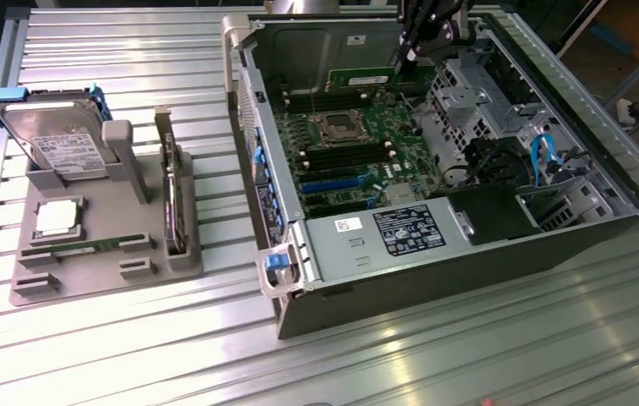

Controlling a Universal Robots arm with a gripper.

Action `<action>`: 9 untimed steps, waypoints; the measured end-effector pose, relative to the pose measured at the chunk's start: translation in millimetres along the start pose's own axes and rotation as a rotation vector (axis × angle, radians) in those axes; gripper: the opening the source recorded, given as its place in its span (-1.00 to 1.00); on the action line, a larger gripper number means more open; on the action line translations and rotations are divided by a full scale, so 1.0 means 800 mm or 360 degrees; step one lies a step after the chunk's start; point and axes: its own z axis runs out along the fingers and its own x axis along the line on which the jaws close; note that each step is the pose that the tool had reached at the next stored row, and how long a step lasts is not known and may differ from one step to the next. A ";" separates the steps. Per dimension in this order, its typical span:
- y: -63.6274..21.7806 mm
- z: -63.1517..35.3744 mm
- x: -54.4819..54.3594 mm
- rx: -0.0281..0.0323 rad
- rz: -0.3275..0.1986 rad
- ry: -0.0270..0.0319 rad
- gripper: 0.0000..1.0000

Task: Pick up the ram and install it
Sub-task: 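Insert the ram into the slot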

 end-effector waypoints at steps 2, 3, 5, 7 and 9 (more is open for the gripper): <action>0.000 0.000 0.000 -0.00001 0.0000 0.00001 -0.76; 0.000 0.001 0.000 0.00000 0.0000 0.00000 -0.76; 0.000 0.004 0.000 0.00000 0.0000 -0.00002 -0.76; 0.000 0.009 0.000 -0.00001 0.0000 0.00000 -0.76; 0.000 0.013 0.000 0.00000 0.0000 -0.00001 -0.76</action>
